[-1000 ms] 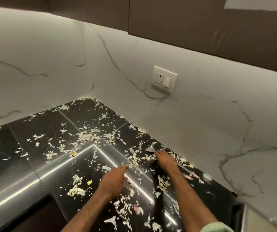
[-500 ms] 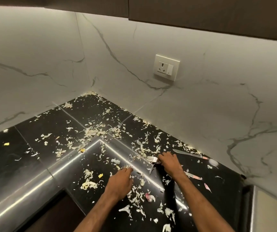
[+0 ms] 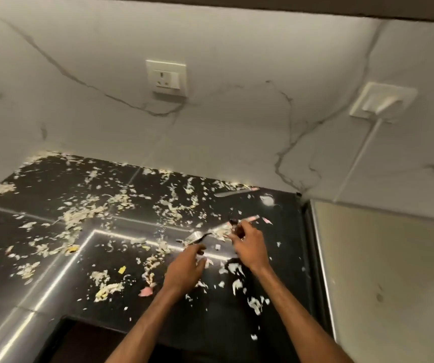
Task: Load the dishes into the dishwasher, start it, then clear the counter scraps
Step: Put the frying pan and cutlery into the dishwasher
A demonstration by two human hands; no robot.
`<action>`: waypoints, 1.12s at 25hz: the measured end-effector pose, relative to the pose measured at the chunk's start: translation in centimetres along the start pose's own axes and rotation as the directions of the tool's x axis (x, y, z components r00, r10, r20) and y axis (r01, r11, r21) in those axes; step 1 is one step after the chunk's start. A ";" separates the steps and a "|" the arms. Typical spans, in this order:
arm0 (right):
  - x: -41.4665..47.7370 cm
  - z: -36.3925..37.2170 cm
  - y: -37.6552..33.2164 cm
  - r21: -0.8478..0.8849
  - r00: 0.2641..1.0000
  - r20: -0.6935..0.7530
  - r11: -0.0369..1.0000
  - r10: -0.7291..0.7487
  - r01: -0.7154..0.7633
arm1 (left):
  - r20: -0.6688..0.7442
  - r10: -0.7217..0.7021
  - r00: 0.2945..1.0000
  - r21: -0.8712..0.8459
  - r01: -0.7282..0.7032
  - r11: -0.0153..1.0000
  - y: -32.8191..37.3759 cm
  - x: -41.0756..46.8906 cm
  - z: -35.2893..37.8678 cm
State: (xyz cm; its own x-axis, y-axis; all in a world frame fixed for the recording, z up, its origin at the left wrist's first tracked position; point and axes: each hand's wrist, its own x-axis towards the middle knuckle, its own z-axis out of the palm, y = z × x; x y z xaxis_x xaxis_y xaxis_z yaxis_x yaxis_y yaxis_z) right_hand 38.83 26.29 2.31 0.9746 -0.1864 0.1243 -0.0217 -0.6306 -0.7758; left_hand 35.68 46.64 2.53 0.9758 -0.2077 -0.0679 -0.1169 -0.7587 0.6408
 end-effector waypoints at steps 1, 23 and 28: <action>-1.4 -0.8 0.1 0.128 0.995 -0.035 0.988 0.091 -0.086 | 0.033 0.043 0.999 -0.017 -0.043 0.999 1.1 -0.2 0.5; -52.2 -16.9 12.6 0.396 0.549 -0.389 0.672 0.740 -0.625 | 0.713 0.453 0.535 -0.054 -0.602 0.796 13.7 -27.5 19.2; -59.4 -21.5 18.2 0.080 0.646 -0.373 0.716 0.666 -0.693 | 0.667 0.424 0.613 -0.006 -0.565 0.825 15.7 -35.0 25.0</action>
State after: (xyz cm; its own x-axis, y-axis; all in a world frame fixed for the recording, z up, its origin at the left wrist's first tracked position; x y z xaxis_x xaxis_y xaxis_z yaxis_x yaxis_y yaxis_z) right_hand -24.23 9.73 -5.90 0.5319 -0.8214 -0.2060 -0.6732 -0.2626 -0.6913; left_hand -4.91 26.59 -4.13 0.4252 -0.8609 -0.2794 -0.6470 -0.5050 0.5713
